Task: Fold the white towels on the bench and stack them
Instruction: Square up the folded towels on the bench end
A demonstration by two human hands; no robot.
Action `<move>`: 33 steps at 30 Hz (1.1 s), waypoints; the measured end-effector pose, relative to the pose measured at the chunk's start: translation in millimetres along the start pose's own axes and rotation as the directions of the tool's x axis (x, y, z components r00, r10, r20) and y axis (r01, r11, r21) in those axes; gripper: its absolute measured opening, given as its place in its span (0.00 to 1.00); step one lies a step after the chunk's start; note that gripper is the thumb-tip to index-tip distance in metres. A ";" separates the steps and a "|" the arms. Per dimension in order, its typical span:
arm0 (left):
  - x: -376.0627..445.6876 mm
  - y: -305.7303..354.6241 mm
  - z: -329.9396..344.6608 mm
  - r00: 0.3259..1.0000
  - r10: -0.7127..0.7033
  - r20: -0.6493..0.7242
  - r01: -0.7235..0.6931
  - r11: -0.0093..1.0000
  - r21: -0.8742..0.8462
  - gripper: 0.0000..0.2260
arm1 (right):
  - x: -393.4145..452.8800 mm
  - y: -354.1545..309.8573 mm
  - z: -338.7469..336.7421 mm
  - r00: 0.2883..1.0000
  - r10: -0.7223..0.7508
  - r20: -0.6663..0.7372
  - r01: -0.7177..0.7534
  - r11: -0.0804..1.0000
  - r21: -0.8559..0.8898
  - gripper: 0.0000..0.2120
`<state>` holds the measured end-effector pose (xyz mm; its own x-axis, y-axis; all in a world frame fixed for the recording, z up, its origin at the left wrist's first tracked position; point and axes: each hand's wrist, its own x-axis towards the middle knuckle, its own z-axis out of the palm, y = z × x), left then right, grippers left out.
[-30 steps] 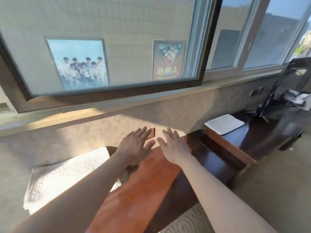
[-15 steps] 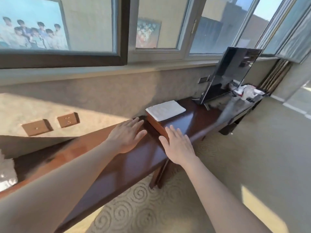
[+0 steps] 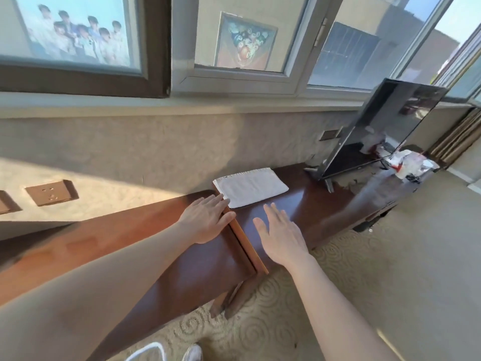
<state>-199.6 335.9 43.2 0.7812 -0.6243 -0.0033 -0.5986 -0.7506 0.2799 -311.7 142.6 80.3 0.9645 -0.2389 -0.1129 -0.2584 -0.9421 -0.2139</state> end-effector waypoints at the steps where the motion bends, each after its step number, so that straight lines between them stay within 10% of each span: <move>1: 17.3 -0.2 6.7 1.000 -0.016 0.008 0.016 1.000 -0.010 0.30 | 13.2 8.9 1.2 1.000 -0.001 0.012 0.001 1.000 -0.012 0.32; 14: 173.3 14.4 49.5 0.983 -0.084 0.165 0.083 0.996 0.014 0.29 | 162.0 115.7 2.6 0.989 0.048 0.138 -0.041 0.998 -0.054 0.32; 33: 324.4 43.2 168.7 0.832 -0.523 0.185 0.532 0.847 0.004 0.28 | 422.3 238.0 81.6 0.775 -0.510 0.373 0.572 0.817 -0.069 0.33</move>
<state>-2.0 64.4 -107.7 0.9303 -0.1668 -0.3268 -0.0924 -0.9685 0.2314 29.6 -163.3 -97.5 0.8583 0.3837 -0.3407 0.3442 -0.9229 -0.1724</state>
